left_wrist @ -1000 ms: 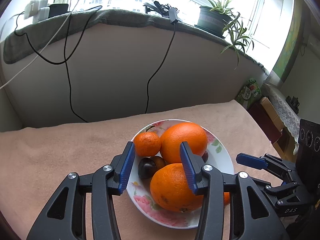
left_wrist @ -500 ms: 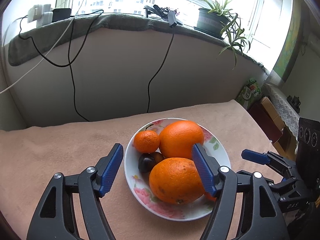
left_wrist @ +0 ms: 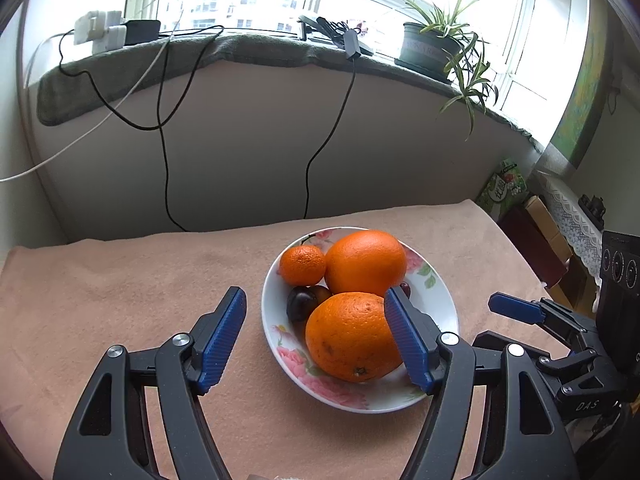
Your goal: Organize fruits
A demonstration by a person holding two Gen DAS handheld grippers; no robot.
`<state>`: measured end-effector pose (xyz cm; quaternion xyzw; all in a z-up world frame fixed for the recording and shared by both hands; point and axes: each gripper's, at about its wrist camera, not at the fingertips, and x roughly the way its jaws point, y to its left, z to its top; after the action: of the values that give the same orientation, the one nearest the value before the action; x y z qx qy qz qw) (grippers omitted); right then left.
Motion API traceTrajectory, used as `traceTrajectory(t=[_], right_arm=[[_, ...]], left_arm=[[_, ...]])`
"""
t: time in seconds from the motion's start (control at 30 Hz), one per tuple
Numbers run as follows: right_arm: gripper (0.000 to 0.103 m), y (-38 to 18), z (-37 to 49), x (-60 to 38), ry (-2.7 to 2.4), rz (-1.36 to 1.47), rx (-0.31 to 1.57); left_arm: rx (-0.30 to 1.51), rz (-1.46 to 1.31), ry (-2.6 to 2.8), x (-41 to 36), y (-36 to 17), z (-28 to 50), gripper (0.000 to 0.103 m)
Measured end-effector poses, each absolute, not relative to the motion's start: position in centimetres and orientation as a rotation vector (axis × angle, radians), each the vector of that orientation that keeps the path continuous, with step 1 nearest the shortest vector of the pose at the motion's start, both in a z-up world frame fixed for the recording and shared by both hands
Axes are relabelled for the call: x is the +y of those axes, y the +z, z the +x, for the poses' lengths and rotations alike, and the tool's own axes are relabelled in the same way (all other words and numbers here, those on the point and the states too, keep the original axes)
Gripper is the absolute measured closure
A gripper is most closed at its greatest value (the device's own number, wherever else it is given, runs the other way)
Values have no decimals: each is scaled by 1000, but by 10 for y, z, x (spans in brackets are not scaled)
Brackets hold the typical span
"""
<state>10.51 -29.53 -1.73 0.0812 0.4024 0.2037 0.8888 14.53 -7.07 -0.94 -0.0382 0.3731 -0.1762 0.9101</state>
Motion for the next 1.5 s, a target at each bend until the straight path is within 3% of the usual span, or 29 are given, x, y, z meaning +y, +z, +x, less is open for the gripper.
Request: traceTrajectory(t=[0.7, 0.83, 1.5], right_arm=[[17, 4, 68, -289, 286, 93, 789], [17, 10, 59, -286, 234, 45, 766], [17, 14, 43, -281, 175, 27, 746]], left_arm=[[665, -91, -270, -48, 12, 70, 31], [658, -85, -254, -46, 13, 56, 22], [677, -106, -201, -34, 4, 31, 21]])
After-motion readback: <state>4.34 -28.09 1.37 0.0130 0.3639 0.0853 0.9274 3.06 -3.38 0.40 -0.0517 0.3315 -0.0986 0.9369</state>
